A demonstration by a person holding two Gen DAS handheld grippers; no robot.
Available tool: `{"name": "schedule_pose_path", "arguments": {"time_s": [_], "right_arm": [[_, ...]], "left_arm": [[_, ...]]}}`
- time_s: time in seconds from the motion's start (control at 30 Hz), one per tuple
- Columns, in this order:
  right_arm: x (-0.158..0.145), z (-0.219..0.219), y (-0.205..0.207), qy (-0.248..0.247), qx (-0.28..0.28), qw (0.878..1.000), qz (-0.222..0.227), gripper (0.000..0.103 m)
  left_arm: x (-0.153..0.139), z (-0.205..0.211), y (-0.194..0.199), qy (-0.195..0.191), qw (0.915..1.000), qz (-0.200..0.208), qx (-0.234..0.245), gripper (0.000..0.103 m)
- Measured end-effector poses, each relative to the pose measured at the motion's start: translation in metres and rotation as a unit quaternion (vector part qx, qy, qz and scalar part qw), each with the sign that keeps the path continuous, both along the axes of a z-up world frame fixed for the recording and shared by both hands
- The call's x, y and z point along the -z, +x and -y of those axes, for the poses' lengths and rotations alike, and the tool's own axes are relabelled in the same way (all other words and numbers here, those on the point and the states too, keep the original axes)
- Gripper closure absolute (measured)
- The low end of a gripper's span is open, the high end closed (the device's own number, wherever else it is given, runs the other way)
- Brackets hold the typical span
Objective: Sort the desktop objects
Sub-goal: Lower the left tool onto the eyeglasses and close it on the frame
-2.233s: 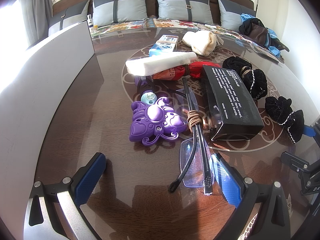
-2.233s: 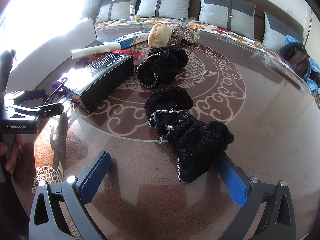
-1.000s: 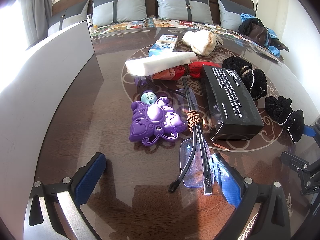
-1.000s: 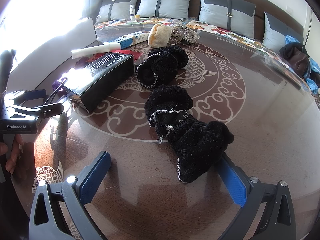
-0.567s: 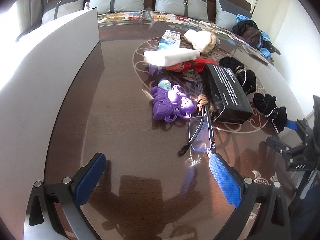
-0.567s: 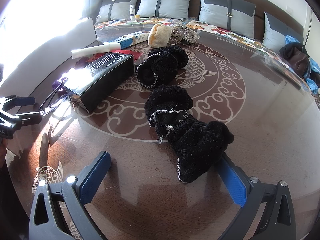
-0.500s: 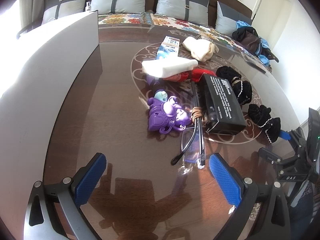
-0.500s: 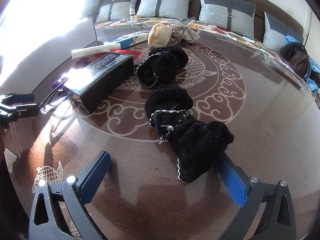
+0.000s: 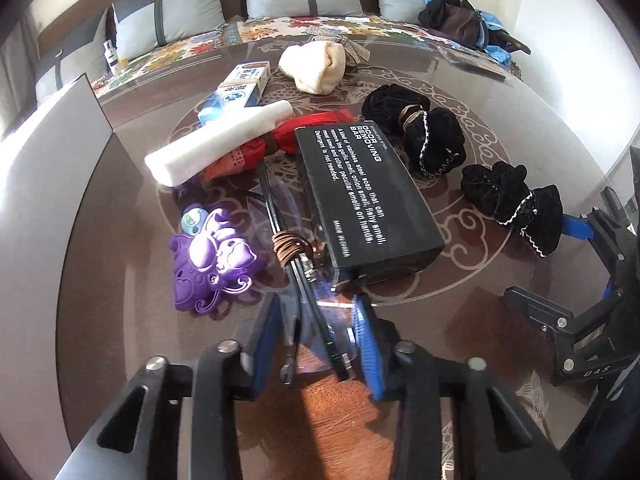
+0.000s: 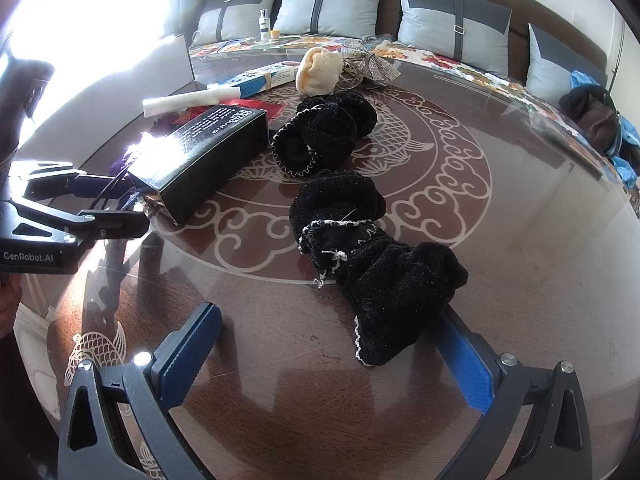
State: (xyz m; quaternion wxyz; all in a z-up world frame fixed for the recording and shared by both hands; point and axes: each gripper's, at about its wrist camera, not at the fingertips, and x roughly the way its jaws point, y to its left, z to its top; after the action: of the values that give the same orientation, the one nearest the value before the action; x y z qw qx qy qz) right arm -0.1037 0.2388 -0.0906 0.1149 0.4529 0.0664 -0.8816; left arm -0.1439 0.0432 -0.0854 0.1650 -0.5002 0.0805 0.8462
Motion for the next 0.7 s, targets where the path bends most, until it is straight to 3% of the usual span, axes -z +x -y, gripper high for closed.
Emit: {"name": "schedule_pose_path", "arguments": {"time_s": [0.2, 0.3, 0.33, 0.4, 0.47, 0.53, 0.57, 0.6, 0.63, 0.7], "right_arm": [[0.000, 0.000, 0.000, 0.000, 0.000, 1.000, 0.000, 0.000], [0.000, 0.000, 0.000, 0.000, 0.000, 1.000, 0.000, 0.000], [0.000, 0.000, 0.000, 0.000, 0.000, 1.000, 0.000, 0.000], [0.000, 0.000, 0.000, 0.000, 0.000, 1.000, 0.000, 0.000], [0.000, 0.000, 0.000, 0.000, 0.000, 1.000, 0.000, 0.000], [0.000, 0.000, 0.000, 0.000, 0.000, 1.000, 0.000, 0.000], [0.000, 0.000, 0.000, 0.000, 0.000, 1.000, 0.000, 0.000], [0.000, 0.000, 0.000, 0.000, 0.000, 1.000, 0.000, 0.000], [0.000, 0.000, 0.000, 0.000, 0.000, 1.000, 0.000, 0.000], [0.000, 0.000, 0.000, 0.000, 0.000, 1.000, 0.000, 0.000]], "left_arm": [[-0.001, 0.031, 0.038, 0.019, 0.9996, 0.008, -0.017, 0.074], [-0.001, 0.036, 0.061, 0.002, 0.9999, 0.014, -0.008, 0.070], [-0.001, 0.035, 0.064, -0.005, 0.9999, 0.015, -0.005, 0.065], [-0.004, 0.031, 0.062, -0.014, 0.9999, 0.005, 0.000, 0.031], [-0.011, 0.028, 0.057, -0.020, 0.9995, -0.023, -0.008, 0.026], [-0.011, 0.024, 0.041, -0.008, 0.9998, -0.015, -0.012, 0.026], [-0.008, 0.021, 0.033, -0.001, 0.9999, -0.002, -0.013, 0.029], [-0.005, 0.019, 0.027, 0.000, 0.9999, 0.004, -0.014, 0.039], [-0.002, 0.016, 0.024, -0.005, 0.9998, 0.011, -0.013, 0.079], [-0.003, 0.014, 0.026, -0.007, 0.9999, 0.002, -0.013, 0.090]]}}
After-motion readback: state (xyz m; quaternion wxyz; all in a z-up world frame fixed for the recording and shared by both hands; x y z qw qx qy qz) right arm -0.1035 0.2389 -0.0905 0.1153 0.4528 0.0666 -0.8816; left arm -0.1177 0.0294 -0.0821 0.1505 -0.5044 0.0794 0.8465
